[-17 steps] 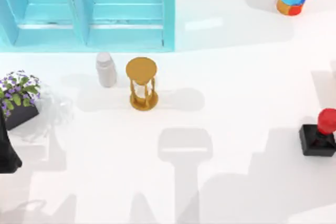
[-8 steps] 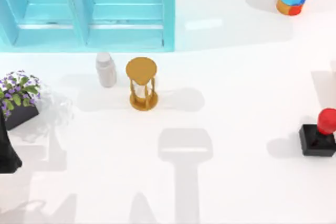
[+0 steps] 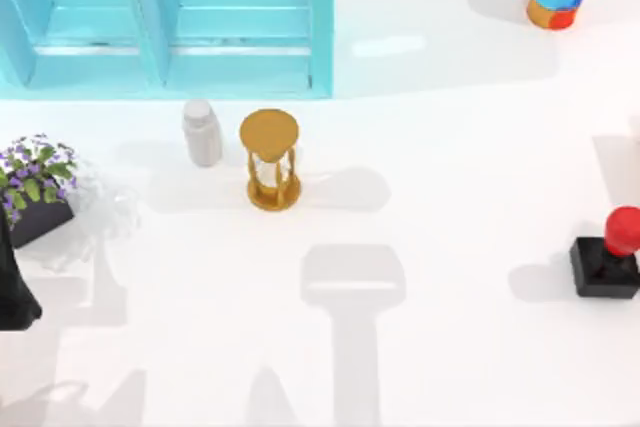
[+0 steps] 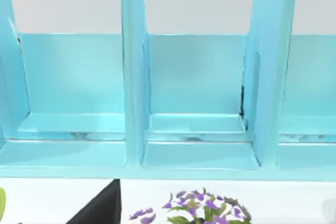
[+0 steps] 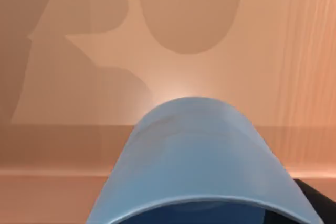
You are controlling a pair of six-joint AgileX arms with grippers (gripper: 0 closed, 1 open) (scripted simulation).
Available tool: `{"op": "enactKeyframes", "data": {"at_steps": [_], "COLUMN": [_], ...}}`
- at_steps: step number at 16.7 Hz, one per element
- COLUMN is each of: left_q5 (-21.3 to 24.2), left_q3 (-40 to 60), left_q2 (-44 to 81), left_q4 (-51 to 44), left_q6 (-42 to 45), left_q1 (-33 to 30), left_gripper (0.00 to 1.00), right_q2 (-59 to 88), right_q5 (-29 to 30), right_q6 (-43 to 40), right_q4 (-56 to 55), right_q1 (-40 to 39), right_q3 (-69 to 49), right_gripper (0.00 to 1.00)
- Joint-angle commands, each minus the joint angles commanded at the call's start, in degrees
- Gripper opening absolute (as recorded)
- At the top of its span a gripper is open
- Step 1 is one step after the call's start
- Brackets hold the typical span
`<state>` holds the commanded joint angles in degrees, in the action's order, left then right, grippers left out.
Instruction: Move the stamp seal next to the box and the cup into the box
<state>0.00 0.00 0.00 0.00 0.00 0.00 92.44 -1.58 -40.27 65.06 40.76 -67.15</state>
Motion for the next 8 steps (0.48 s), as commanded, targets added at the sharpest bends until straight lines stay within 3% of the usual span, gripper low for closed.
{"op": "enactKeyframes", "data": {"at_steps": [8], "left_q5": [0.00], "left_q3": [0.00], "left_q2": [0.00], "left_q4": [0.00], "left_q6": [0.00], "left_q1": [0.00], "left_gripper": [1.00], "right_q2": [1.08], "right_q5": [-0.10], "right_q6": [0.76], "right_q4": [-6.90], "right_q1": [-0.79], "right_q3": [5.77], "right_gripper": [0.00]}}
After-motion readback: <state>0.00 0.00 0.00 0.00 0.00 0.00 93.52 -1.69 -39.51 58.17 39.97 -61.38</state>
